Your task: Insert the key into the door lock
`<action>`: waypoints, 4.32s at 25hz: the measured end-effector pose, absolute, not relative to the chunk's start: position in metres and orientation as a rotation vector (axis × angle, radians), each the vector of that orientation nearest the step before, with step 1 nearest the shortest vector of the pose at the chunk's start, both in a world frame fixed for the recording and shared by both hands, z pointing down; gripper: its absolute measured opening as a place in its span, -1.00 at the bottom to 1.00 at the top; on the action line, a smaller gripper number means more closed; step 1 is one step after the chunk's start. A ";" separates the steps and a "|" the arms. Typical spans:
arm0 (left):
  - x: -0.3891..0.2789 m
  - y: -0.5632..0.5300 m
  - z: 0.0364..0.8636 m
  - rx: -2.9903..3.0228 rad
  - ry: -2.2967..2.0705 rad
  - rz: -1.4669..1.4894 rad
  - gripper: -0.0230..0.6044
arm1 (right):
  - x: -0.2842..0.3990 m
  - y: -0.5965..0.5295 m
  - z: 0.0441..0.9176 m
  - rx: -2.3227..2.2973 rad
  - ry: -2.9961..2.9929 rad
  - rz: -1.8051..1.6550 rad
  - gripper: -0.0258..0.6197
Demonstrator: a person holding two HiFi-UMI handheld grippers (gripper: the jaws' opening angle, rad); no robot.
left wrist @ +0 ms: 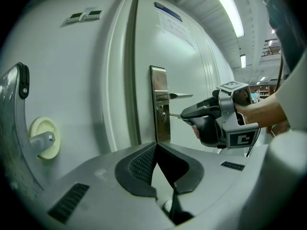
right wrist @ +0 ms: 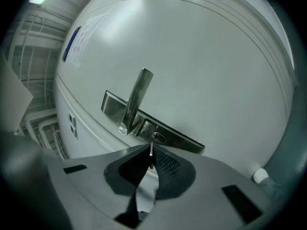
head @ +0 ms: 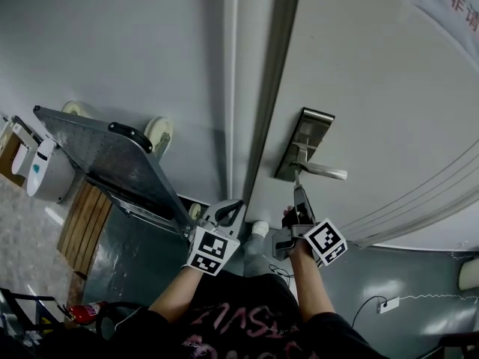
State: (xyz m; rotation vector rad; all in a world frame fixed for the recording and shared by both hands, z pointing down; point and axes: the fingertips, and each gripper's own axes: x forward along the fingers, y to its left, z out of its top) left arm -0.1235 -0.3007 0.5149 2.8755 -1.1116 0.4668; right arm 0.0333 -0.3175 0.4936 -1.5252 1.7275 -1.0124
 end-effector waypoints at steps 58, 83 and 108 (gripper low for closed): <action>-0.129 -0.296 0.536 2.851 -1.085 0.523 -0.89 | 0.029 -0.340 0.505 -1.335 1.343 -1.172 -0.67; -0.120 -0.305 0.542 2.838 -1.061 0.566 -0.89 | 0.034 -0.360 0.506 -1.306 1.301 -1.181 -0.67; -0.116 -0.310 0.547 2.825 -1.057 0.602 -0.89 | 0.036 -0.369 0.507 -1.298 1.331 -1.181 -0.67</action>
